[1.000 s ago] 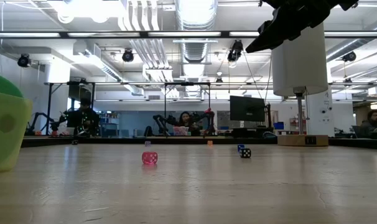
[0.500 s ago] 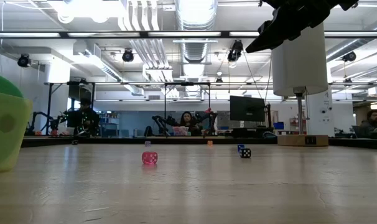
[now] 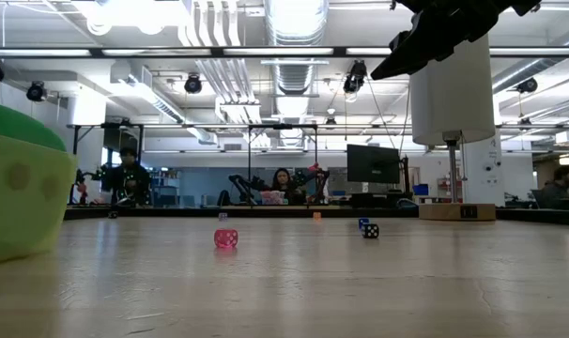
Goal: Pick & Place Dice
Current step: Put the blue dice into the yellow bin
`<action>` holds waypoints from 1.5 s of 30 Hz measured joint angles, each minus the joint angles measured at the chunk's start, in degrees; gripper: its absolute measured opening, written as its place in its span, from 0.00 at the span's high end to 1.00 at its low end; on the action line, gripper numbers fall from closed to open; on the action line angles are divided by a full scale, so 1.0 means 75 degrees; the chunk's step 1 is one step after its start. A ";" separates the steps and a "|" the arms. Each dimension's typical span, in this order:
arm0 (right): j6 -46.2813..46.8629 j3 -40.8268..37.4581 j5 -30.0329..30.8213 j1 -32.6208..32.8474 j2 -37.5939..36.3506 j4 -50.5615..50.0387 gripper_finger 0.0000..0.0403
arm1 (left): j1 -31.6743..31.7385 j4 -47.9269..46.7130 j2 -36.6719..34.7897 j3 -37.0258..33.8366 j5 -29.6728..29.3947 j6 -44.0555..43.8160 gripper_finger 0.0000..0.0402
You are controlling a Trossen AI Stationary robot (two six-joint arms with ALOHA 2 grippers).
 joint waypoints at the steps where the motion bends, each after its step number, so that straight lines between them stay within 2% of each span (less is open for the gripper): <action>1: 0.0000 0.0000 0.0000 -0.0001 0.0000 -0.0001 0.55 | 0.0013 -0.0051 -0.0022 0.0086 0.0084 0.0016 0.21; 6: 0.0000 0.0000 -0.0002 -0.0002 0.0000 -0.0002 0.55 | 0.0105 -0.0441 -0.0061 0.0586 -0.0165 0.0122 0.21; 15: 0.0000 0.0000 -0.0001 0.0000 0.0000 -0.0002 0.55 | 0.0892 -0.1836 -0.0061 0.1589 -0.2366 0.0965 0.22; 21: 0.0081 0.0000 -0.0002 0.0000 0.0000 0.0027 0.55 | 0.1509 -0.1890 -0.0052 0.1449 -0.3430 0.1751 0.21; 28: 0.0527 -0.0072 -0.0005 0.0000 0.0000 0.0000 0.55 | 0.2084 -0.1682 -0.0046 0.0904 -0.3672 0.1789 0.22; 35: 0.0909 -0.0893 -0.0021 -0.0017 0.0000 0.0151 0.55 | 0.2293 -0.1327 -0.0046 0.0681 -0.3688 0.1786 0.23; 45: 0.1447 -0.2569 0.0006 -0.0554 0.0136 0.2538 0.55 | 0.2290 -0.1012 -0.0046 0.0701 -0.3664 0.1824 0.23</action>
